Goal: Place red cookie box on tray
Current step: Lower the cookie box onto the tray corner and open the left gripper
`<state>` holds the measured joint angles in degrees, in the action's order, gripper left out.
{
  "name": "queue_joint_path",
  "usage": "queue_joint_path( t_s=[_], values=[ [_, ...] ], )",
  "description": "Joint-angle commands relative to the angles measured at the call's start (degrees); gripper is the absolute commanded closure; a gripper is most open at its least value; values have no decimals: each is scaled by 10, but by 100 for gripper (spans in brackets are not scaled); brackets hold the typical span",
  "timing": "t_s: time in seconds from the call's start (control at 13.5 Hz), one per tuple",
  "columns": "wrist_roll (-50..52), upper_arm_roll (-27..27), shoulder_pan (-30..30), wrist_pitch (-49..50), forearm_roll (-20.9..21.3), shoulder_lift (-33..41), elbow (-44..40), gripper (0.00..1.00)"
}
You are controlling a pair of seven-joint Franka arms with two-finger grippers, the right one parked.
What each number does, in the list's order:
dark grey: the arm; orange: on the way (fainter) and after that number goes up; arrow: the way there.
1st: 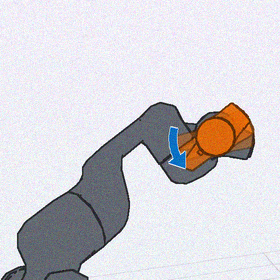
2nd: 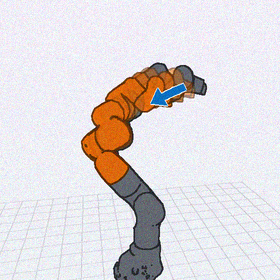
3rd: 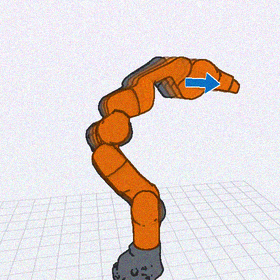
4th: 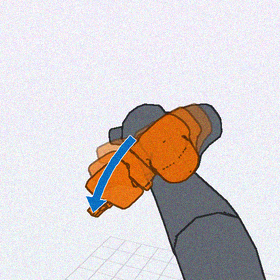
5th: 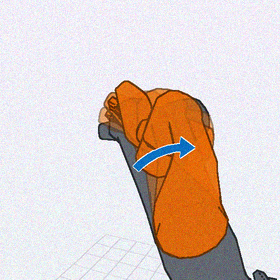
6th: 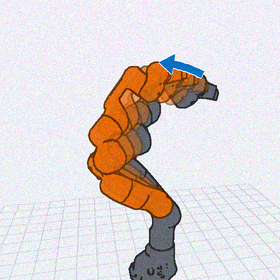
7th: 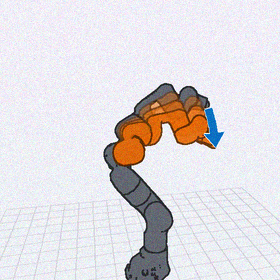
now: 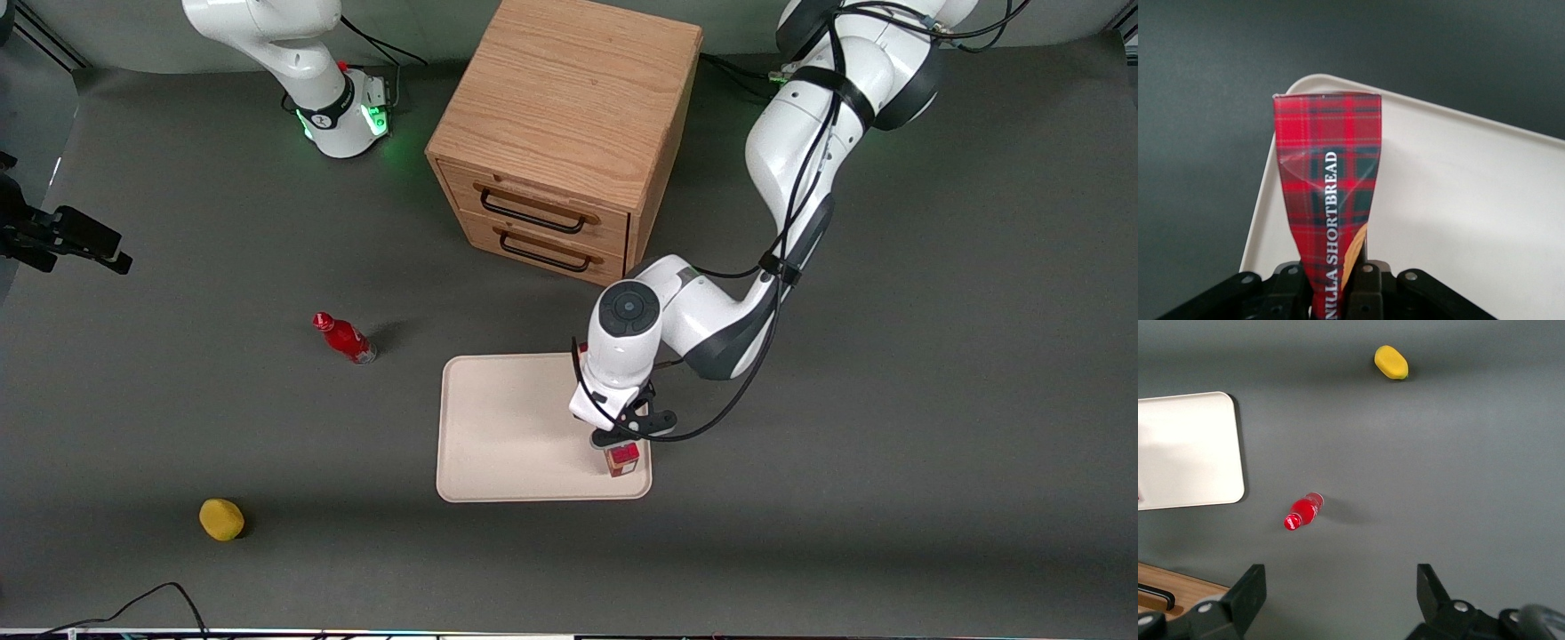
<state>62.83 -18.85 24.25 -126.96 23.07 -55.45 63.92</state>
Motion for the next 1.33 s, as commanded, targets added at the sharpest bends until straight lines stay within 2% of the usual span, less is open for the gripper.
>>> queue_joint_path(
  t_s=[0.0,0.67,0.74,0.89,1.11,1.26],
  values=[
    [5,16,5,-7,7,-11,-24,100],
    [10,21,11,-7,8,-34,-27,99],
    [11,21,11,-7,8,-34,-27,94],
    [12,21,12,-7,8,-34,-27,94],
    [13,21,14,-7,8,-38,-27,84],
    [12,21,16,-8,8,-39,-26,65]
  ],
)
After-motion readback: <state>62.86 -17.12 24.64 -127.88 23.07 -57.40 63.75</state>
